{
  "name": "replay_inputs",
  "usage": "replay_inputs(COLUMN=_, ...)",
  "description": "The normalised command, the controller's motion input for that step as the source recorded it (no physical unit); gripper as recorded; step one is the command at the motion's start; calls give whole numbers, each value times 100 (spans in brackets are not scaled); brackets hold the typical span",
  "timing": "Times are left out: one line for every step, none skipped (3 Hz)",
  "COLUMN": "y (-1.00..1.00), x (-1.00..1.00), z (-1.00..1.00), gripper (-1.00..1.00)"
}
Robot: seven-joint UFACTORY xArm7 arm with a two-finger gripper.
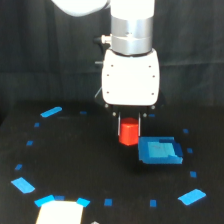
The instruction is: Pick up the red object from the table
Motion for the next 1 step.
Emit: replay_inputs(y=-80, x=-70, z=69, gripper=-100)
